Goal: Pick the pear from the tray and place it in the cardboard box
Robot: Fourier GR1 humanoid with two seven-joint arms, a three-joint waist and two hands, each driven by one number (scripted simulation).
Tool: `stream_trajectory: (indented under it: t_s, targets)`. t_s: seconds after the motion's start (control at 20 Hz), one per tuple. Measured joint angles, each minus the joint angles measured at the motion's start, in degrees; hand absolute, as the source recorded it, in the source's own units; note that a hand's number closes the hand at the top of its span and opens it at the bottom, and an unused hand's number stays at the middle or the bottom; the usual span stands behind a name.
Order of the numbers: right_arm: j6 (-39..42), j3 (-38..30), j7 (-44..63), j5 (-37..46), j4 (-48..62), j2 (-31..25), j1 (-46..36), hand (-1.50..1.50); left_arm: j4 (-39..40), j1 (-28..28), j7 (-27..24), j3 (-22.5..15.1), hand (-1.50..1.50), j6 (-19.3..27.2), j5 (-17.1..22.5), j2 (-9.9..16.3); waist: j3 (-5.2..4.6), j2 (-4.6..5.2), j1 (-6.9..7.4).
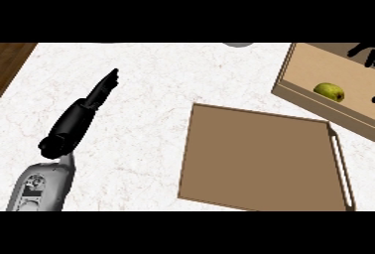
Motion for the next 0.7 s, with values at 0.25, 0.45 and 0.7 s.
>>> stream_trajectory:
  t_s: [0.25, 0.45, 0.7]
  targets:
    - [2.0, -5.9, -7.1, -5.8, 3.1, -0.2, -2.5, -1.5, -0.5, 0.1, 0.3, -0.2, 0.0, 0.0, 0.0, -0.1, 0.07, -0.1, -0.07]
    - [5.1, -16.4, -6.1, -16.4, 7.5, 0.1, -4.8, -1.5, -0.2, 0.5, 0.1, 0.3, 0.0, -0.1, 0.2, 0.1, 0.14, -0.26, -0.63]
    - [8.3, -26.8, 0.3, -26.6, 13.6, -1.8, -6.6, -1.5, -0.6, 0.3, 0.0, 0.4, 0.0, -0.3, 0.5, 0.2, 0.15, 0.13, -0.1]
